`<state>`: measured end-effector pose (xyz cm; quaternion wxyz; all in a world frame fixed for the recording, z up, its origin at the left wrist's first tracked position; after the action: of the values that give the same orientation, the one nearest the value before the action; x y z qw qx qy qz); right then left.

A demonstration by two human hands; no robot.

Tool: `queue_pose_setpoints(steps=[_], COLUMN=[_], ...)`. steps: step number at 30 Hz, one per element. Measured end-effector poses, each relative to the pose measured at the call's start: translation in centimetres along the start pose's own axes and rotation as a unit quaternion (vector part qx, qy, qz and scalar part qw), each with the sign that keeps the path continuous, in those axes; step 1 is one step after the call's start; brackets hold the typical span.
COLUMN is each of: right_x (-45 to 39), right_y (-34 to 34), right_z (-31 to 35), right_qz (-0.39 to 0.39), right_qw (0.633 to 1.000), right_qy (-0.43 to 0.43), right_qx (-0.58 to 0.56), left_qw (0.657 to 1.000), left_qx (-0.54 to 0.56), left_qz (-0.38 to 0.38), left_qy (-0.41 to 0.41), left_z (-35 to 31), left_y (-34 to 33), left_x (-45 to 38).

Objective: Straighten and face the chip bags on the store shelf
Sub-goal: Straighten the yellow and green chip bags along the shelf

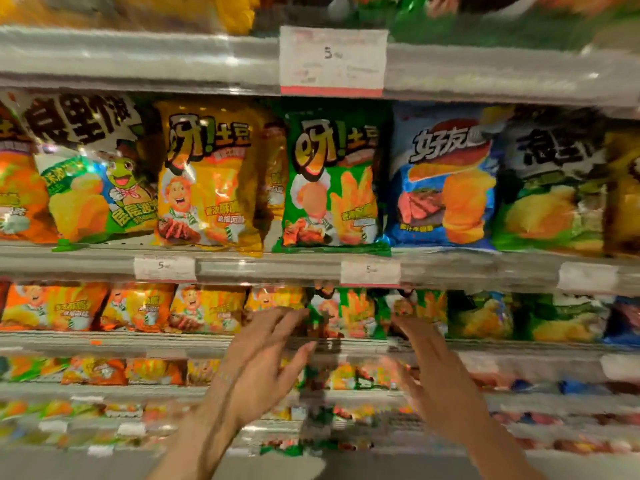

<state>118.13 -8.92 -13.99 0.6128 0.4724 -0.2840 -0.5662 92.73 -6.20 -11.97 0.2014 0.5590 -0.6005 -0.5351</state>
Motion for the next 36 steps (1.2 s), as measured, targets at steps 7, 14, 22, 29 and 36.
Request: queue_pose_setpoints(steps=[7,14,22,29,36], right_x=[0.4,-0.4,-5.0,-6.6,-6.4], right_y=[6.5,10.0,10.5,9.1,8.6], right_z=[-6.6,-6.3,-2.7,-1.4,-1.7], right_qz=[-0.077,-0.147,-0.203,-0.204,-0.197], right_qw=[0.993,0.972,0.930,0.915,0.922], right_qy=[0.042,0.109,0.226,0.253,0.260], right_qx=[0.079,0.149,0.207,0.237,0.207], left_qw=[0.998,0.996,0.841,0.705,0.672], left_qx=[-0.059,0.046,0.449,0.611,0.639], left_qz=[-0.006,0.008,0.050,0.060,0.073], left_qy=[-0.018,0.081,0.297,0.355,0.367], left_z=[-6.6,-7.4,-7.5,-8.4,-8.5], left_y=[-0.5,-0.8,-2.9,-4.2,-5.0], left_x=[-2.4,-4.0,-5.6,-6.4,-7.0])
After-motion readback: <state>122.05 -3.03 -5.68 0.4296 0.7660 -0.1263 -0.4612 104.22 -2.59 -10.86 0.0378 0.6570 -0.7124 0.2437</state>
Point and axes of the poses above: each hand's wrist, its own x-axis away from the middle knuckle, its own y-axis out of the back of the hand, z = x × y, the point moved 5 cm from there along -x, towards the middle knuckle, and after that the axes turned 5 degrees about y, right-handed, at the moved point
